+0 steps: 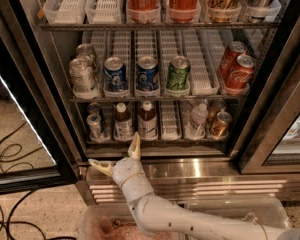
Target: Pick blue plastic bottle from bottom shelf of fridge
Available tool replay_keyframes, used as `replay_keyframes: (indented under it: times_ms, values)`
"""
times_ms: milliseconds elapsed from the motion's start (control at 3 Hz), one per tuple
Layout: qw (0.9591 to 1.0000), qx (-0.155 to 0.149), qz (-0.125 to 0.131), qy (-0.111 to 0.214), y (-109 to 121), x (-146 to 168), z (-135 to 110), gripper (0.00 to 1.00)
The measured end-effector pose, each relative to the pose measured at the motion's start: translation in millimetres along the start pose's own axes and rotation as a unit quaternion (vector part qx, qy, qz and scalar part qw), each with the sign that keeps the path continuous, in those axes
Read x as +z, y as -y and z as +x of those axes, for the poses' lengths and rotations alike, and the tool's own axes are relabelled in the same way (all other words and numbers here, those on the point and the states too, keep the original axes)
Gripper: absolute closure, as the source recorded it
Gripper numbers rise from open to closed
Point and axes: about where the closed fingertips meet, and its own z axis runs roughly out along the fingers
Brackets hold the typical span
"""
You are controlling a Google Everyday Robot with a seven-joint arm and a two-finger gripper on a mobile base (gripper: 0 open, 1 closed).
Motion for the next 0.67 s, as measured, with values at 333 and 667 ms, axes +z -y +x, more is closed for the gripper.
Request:
replay_keyframes:
  times_ms: [333,667]
  values:
    - [1.0000,0.001,0.000,0.000,1.2,7.0,1.8,0.00]
    - [1.0000,0.001,0.000,0.000,1.1,6.9,1.8,0.08]
